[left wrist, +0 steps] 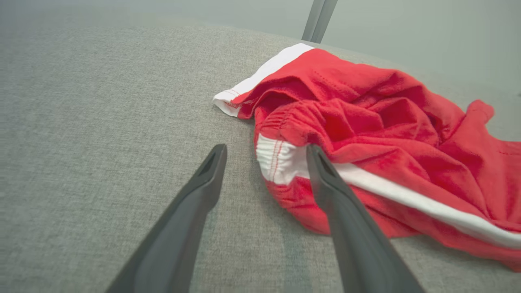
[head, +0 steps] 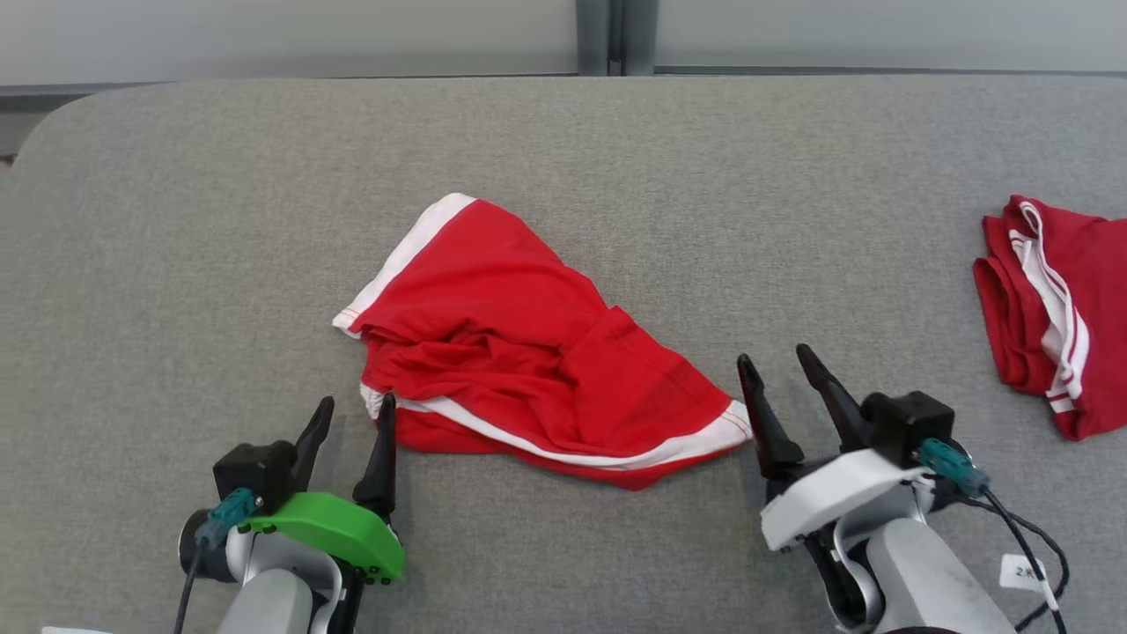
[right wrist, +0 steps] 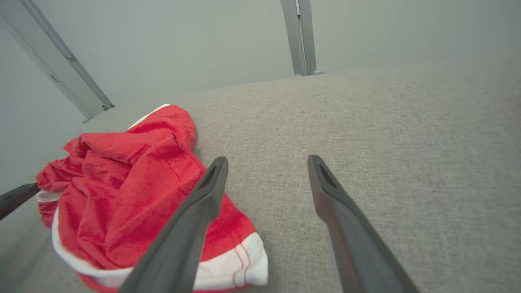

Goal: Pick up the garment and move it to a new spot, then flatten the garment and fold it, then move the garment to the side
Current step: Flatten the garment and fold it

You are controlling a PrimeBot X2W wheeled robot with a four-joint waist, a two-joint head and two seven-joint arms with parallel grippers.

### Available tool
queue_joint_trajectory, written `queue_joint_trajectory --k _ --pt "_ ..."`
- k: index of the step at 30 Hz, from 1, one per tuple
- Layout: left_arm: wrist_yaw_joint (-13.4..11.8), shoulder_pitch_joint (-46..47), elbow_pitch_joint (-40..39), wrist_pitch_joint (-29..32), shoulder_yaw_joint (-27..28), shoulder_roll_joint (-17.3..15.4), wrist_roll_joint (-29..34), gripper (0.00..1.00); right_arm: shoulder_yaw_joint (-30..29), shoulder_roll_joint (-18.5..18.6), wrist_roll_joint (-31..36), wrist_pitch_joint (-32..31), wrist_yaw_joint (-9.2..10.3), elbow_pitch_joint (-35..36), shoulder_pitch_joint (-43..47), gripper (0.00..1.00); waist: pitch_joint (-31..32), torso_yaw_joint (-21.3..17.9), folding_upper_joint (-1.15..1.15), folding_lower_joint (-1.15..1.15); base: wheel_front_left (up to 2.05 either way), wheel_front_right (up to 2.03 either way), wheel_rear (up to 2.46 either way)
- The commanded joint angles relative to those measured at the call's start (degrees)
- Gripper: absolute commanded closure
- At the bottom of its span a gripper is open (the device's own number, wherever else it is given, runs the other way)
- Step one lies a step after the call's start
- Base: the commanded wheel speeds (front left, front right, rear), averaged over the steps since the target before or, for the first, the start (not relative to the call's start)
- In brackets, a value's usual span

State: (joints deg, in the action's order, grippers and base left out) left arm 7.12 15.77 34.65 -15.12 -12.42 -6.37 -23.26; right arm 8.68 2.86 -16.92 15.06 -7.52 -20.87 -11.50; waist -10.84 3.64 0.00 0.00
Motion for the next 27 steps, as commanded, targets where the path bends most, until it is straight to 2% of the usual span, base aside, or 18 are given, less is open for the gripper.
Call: queue_joint_trajectory --k 1,11,17,22,24,25,27 --pt "0.29 -1.02 -1.01 0.02 0.45 0.53 0.95 0.0 1.96 0.18 0.88 0.13 0.08 -1.05 -2.21 0.0 -0.38 3.66 0.0 0.0 0.0 0.0 0.0" --pt "0.42 -3.79 -3.4 0.02 -1.05 2.63 1.73 0.0 14.02 2.86 -3.19 0.1 0.08 -10.88 -12.61 0.0 -0.28 10.04 0.0 0.0 0.0 0.0 0.0" --pt "0.44 -4.6 -4.05 0.02 -1.61 2.9 1.22 0.0 18.21 4.66 -6.32 0.09 0.08 -16.92 -16.76 0.0 -0.63 11.98 0.0 0.0 0.0 0.0 0.0" --pt "0.44 -4.31 -4.23 0.02 -1.63 2.94 1.12 0.0 19.28 5.04 -6.23 0.11 0.08 -20.27 -18.78 0.02 -1.12 12.02 0.0 0.0 0.0 0.0 0.0" --pt "0.45 -3.89 -4.29 0.02 -1.71 2.95 1.04 0.0 19.7 5.09 -6.22 0.1 0.08 -21.33 -19.5 0.26 -1.33 11.96 0.0 0.0 0.0 0.0 0.0" --pt "0.45 -3.72 -4.28 0.02 -1.74 2.97 0.98 0.0 19.83 5.11 -6.24 0.11 0.08 -21.6 -19.81 0.56 -1.43 11.93 0.0 0.0 0.0 0.0 0.0" --pt "0.45 -3.36 -4.36 0.02 -1.89 3.01 0.81 0.0 19.76 5.1 -6.42 0.11 0.08 -21.5 -20.66 1.0 -1.64 11.83 0.0 0.0 0.0 0.0 0.0"
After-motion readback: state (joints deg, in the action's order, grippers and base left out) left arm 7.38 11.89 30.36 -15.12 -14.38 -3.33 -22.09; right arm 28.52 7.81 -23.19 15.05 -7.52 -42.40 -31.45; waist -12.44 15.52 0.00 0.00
